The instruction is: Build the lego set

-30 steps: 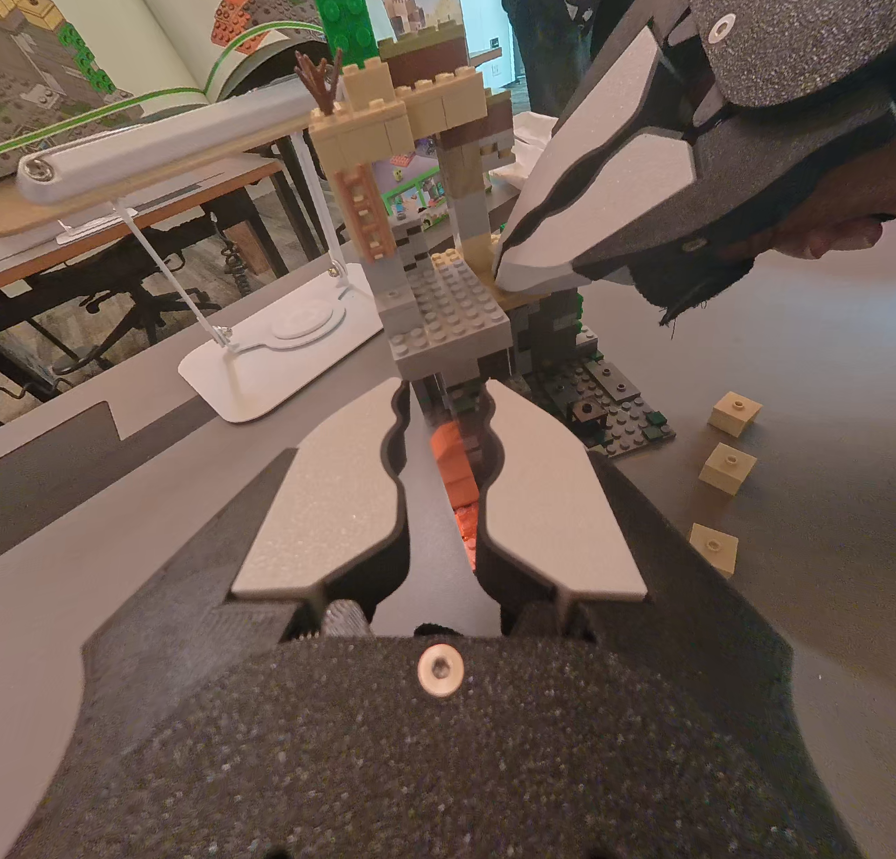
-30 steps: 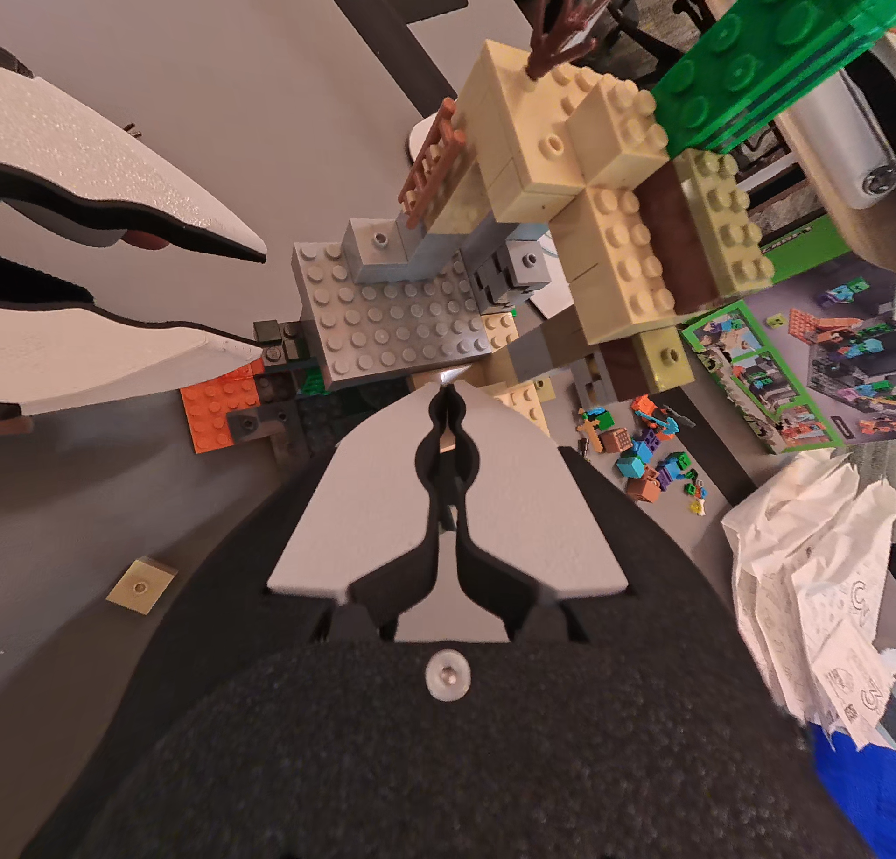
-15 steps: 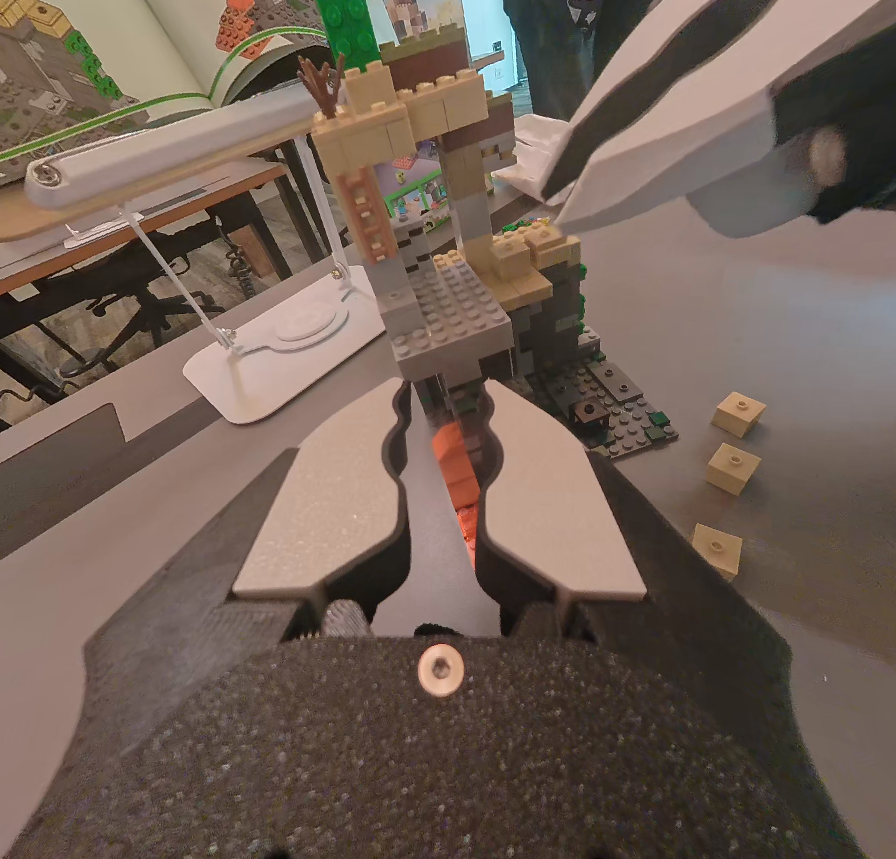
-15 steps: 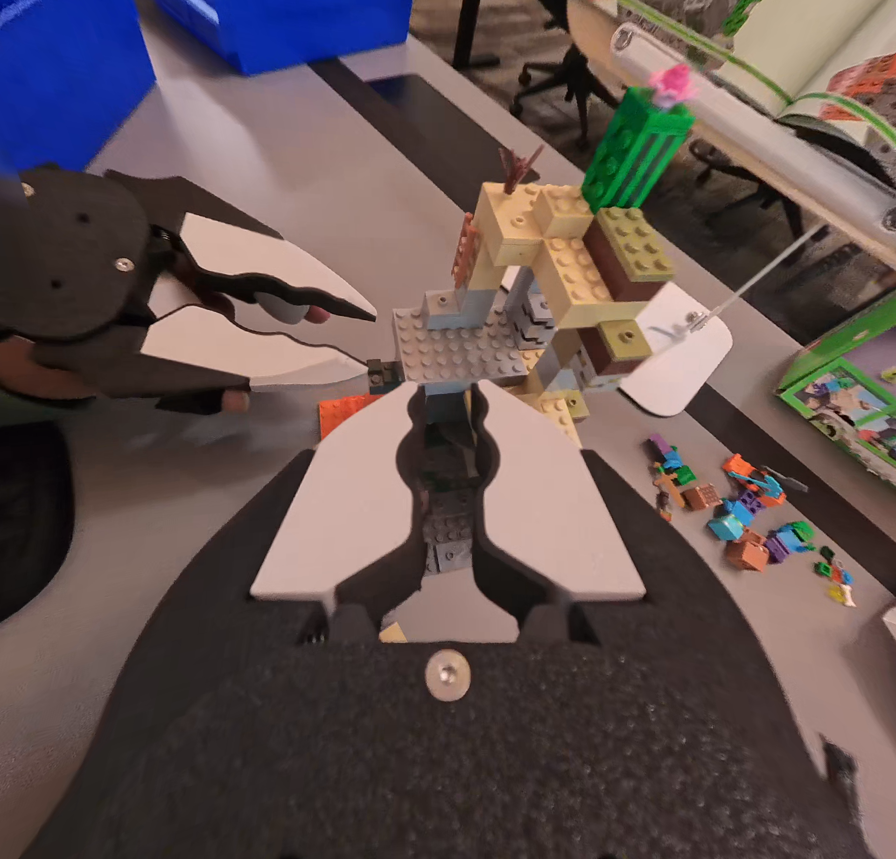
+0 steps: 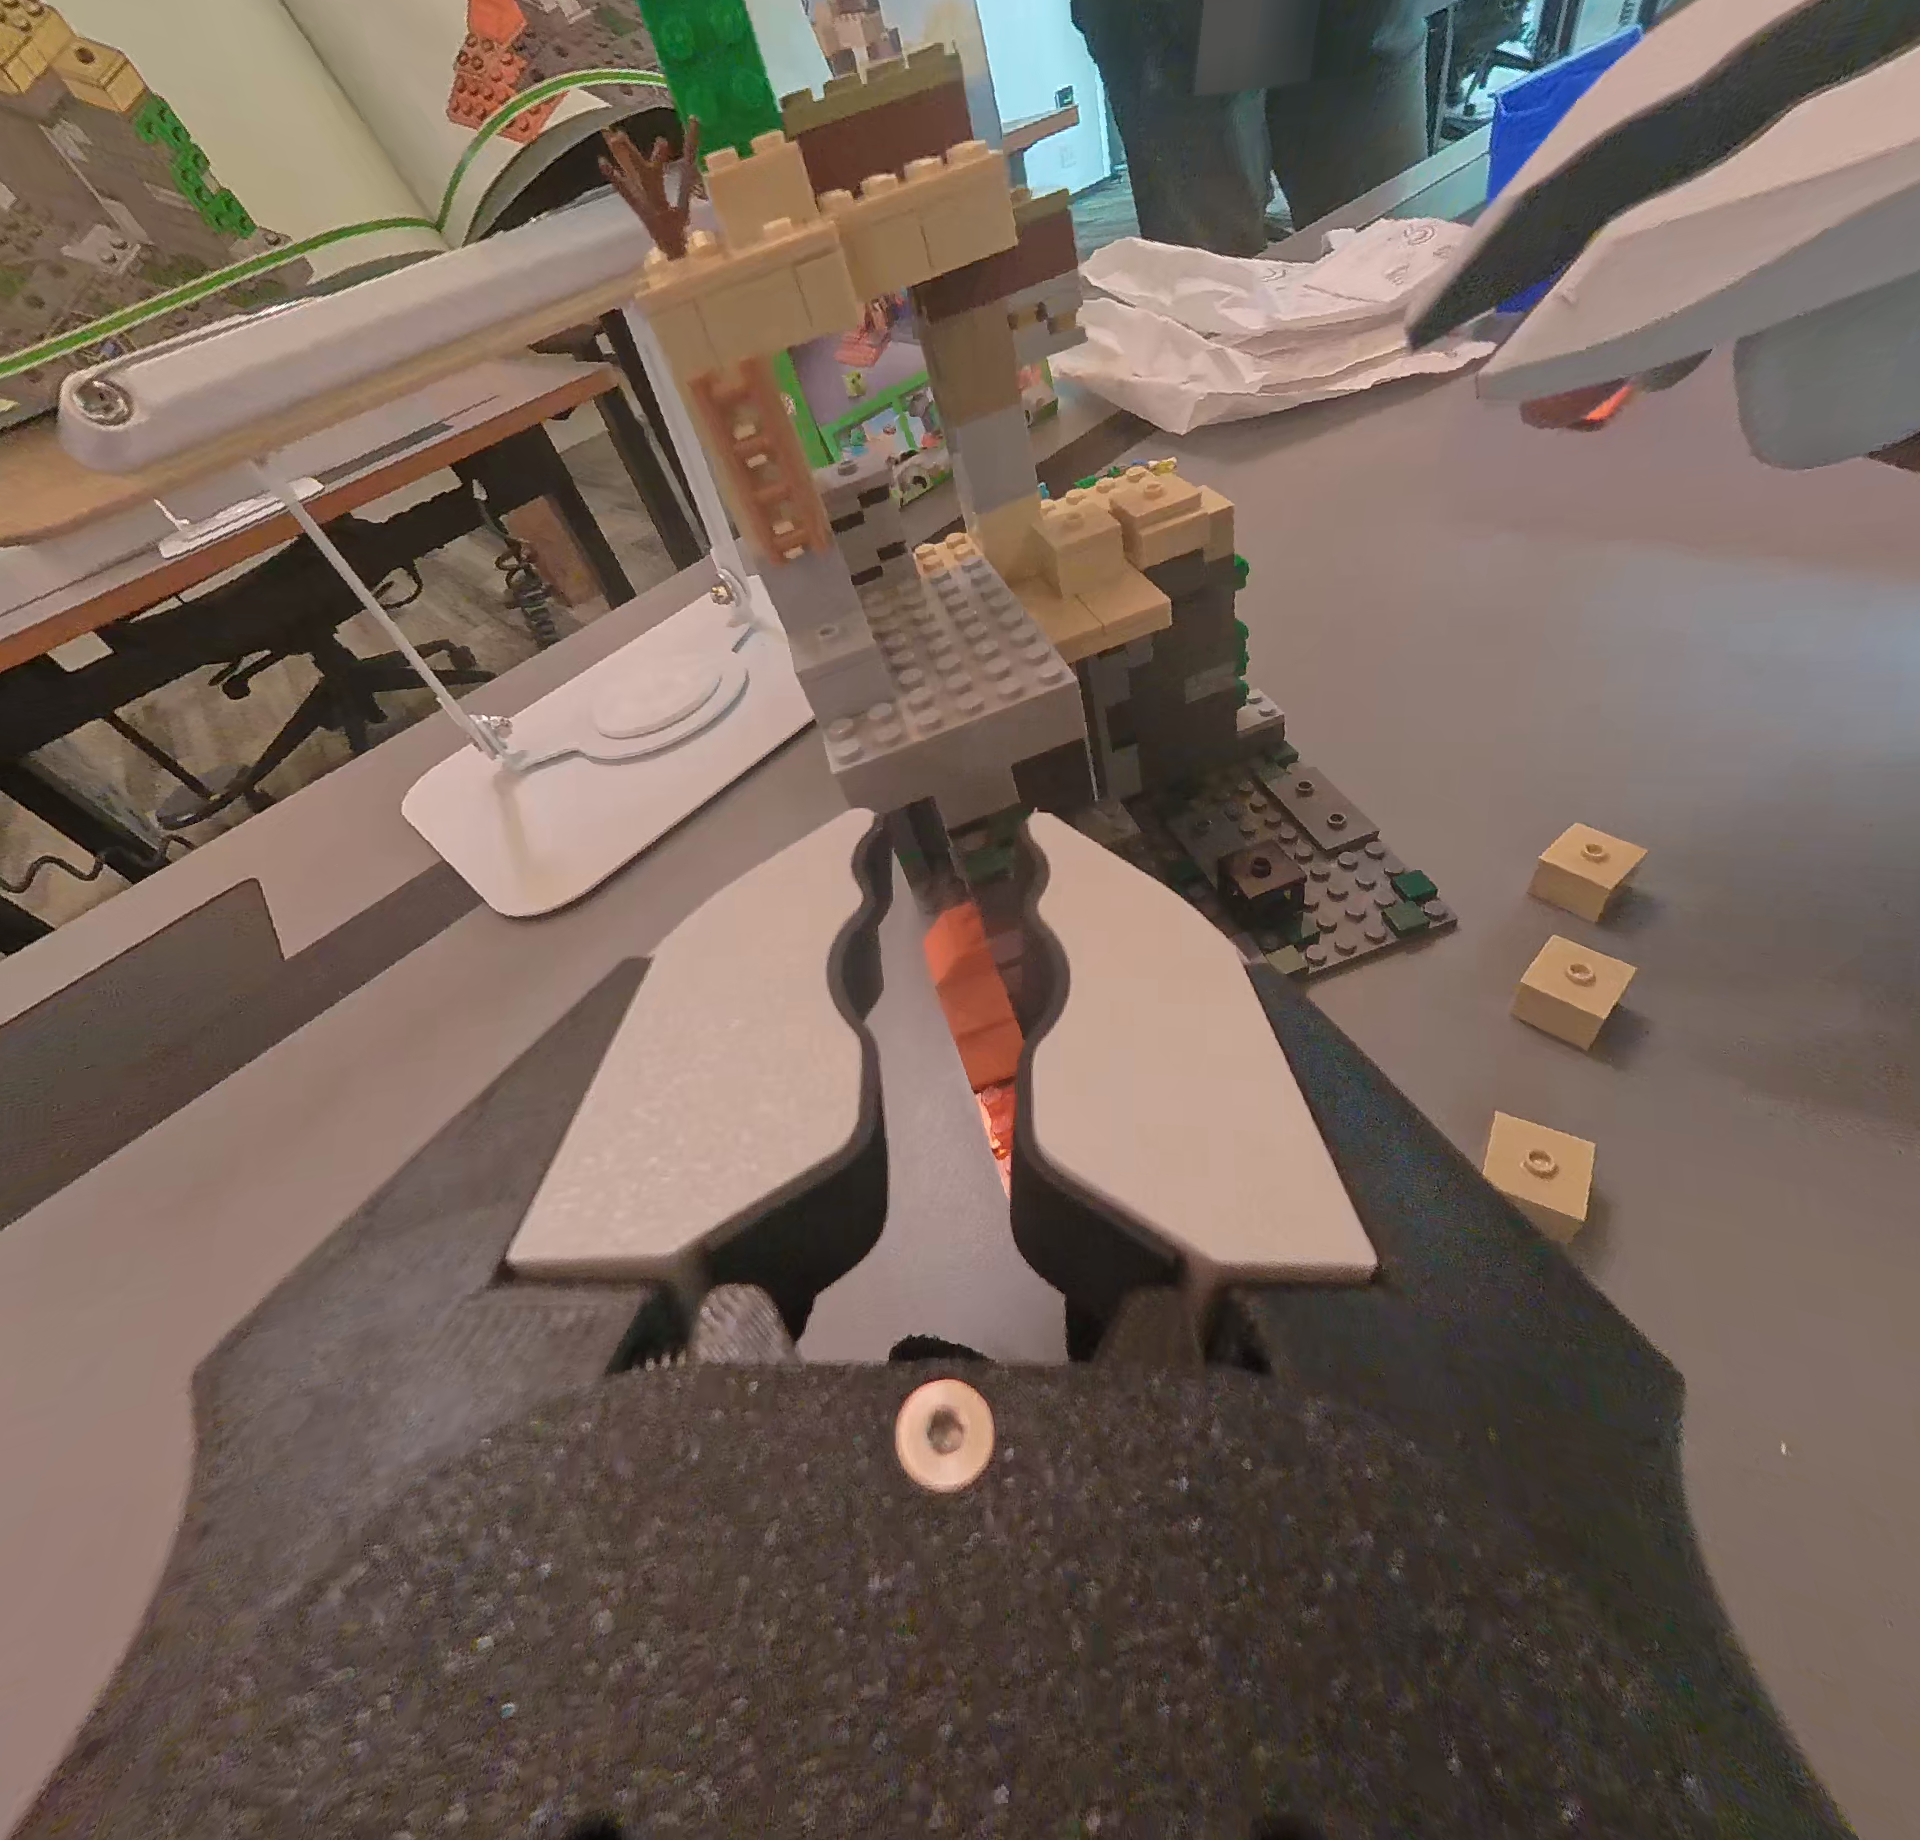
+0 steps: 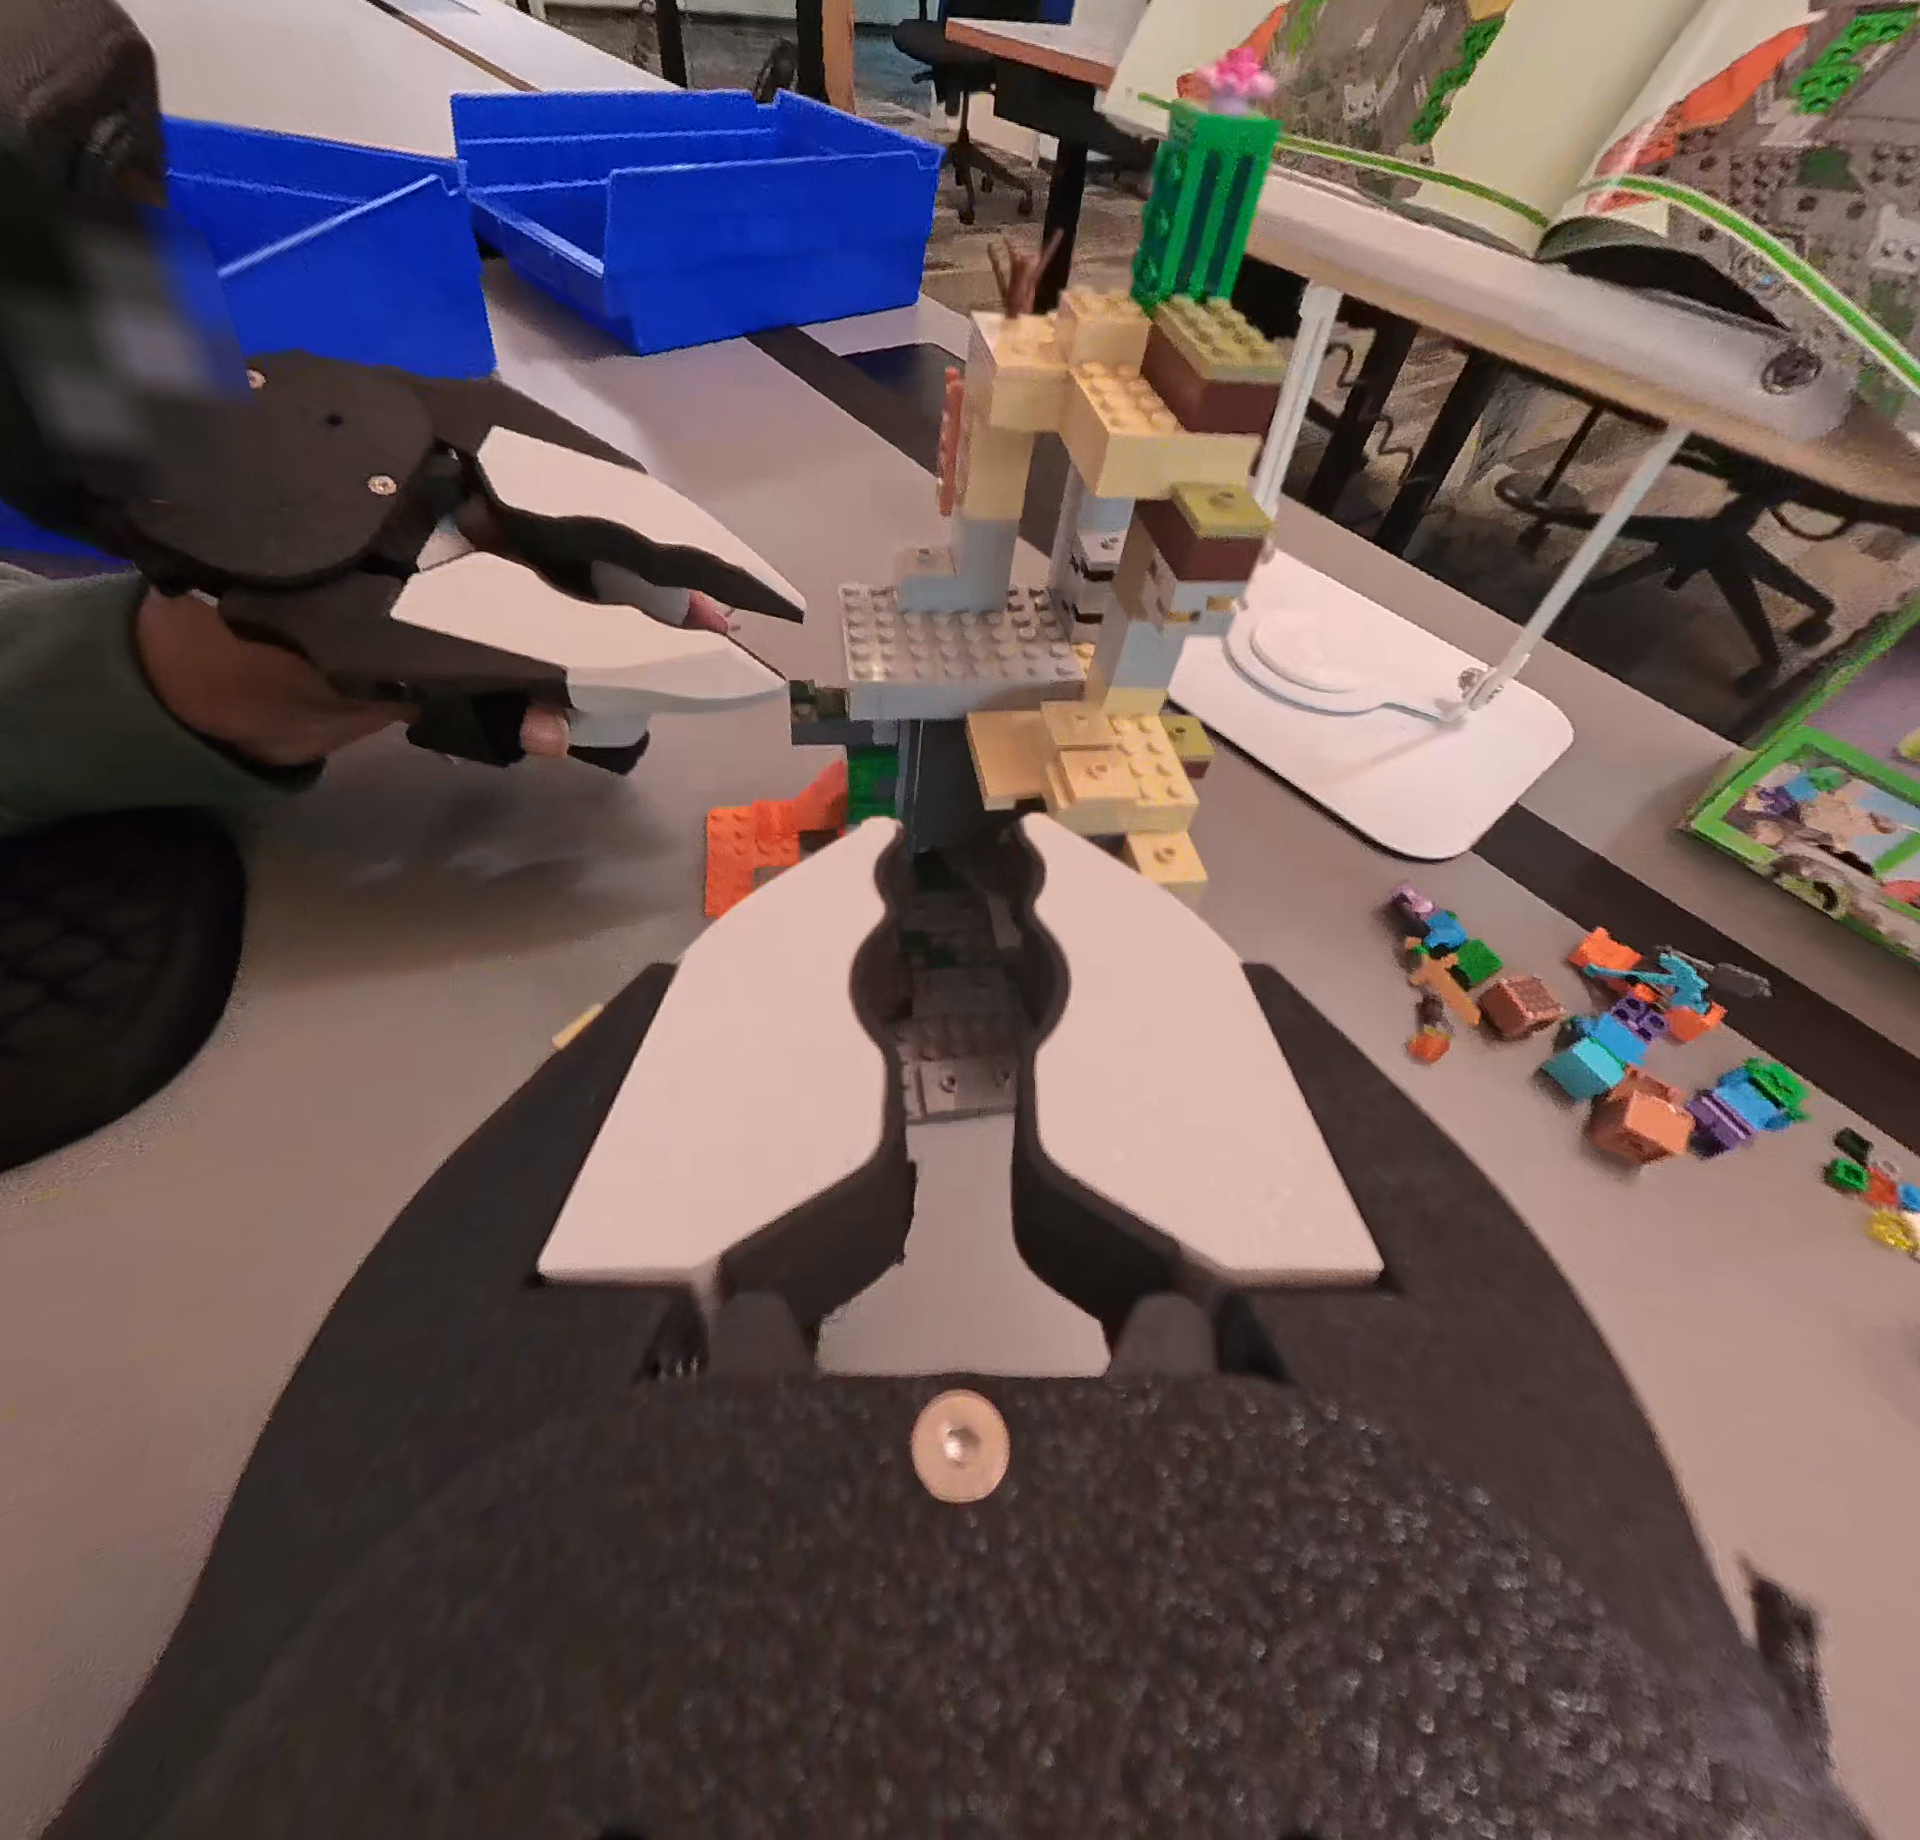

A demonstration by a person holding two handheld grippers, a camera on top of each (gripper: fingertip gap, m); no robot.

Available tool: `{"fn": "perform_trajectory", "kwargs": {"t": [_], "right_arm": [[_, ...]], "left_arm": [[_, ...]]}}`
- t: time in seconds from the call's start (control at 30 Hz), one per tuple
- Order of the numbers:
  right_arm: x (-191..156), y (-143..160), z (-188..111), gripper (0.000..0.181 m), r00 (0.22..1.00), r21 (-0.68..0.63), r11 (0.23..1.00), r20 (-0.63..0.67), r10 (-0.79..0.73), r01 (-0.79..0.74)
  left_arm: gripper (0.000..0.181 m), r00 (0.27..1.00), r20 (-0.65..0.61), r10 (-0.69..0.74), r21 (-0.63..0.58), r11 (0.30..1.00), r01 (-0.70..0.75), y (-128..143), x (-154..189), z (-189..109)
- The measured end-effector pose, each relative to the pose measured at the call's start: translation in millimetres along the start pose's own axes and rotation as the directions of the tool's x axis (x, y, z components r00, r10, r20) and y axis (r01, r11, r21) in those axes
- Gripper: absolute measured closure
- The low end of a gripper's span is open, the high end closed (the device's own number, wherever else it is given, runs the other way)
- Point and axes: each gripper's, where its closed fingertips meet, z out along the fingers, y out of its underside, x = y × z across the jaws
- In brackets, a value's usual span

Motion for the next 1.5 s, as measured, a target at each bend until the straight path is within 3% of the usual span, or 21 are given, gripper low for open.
{"fn": "perform_trajectory", "kwargs": {"t": [0.17, 0.57, 0.93, 1.07, 1.3, 1.43, 1.5], "right_arm": [[4, 16, -6, 0.181, 0.999, 0.007, 1.0, 0.035, 0.022, -0.022], [6, 53, -11, 0.181, 0.997, -0.016, 1.0, 0.072, -0.025, 0.027], [-7, 59, -8, 0.181, 0.99, -0.018, 0.994, 0.093, -0.102, 0.104], [-5, 59, -8, 0.181, 0.991, -0.021, 0.994, 0.085, -0.101, 0.104], [-3, 60, -9, 0.181, 0.991, -0.024, 0.993, 0.074, -0.111, 0.113], [-7, 62, -8, 0.181, 0.989, -0.031, 0.993, 0.093, -0.114, 0.118], [-11, 63, -7, 0.181, 0.986, -0.029, 0.992, 0.114, -0.122, 0.126]], "left_arm": [[0.161, 0.999, -0.016, 0.029, 0.003, 1.0, -0.028, -3, 6, -1], [0.161, 0.981, -0.189, 0.046, -0.053, 0.997, -0.057, -5, 41, -4], [0.137, 0.829, -0.559, 0.005, -0.229, 0.96, -0.16, 30, 97, -22], [0.133, 0.792, -0.61, -0.032, -0.312, 0.928, -0.203, 49, 101, -29], [0.142, 0.791, -0.611, -0.027, -0.357, 0.901, -0.245, 64, 112, -24], [0.164, 0.794, -0.608, -0.008, -0.356, 0.896, -0.264, 66, 113, -24], [0.165, 0.8, -0.6, 0.013, -0.352, 0.894, -0.279, 65, 110, -23]]}}
